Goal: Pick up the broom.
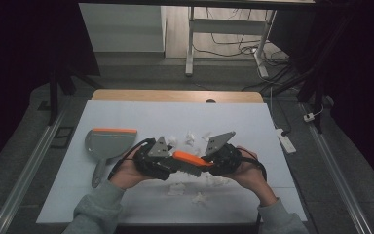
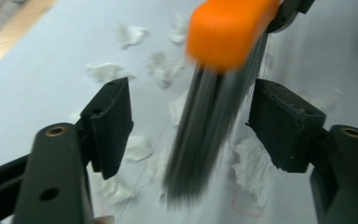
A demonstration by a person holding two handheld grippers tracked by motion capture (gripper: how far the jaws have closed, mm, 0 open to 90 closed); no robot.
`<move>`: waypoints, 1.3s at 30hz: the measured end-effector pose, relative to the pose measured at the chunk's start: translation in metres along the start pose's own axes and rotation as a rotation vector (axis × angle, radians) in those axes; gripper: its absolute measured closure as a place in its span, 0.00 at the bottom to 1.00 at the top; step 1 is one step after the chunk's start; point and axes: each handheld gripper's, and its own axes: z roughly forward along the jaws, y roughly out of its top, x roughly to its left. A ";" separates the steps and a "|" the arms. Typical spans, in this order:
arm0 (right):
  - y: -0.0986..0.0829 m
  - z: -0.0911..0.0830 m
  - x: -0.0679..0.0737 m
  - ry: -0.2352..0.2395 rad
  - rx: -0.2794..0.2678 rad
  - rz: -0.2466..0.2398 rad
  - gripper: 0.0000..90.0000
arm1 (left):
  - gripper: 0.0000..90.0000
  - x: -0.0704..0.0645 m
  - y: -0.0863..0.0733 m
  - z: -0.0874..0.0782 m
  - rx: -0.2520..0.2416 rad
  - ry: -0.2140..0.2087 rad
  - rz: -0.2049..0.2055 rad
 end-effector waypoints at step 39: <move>-0.065 -0.050 -0.064 -0.339 -0.117 0.396 0.74 | 0.28 0.025 -0.136 -0.060 0.008 0.290 -0.371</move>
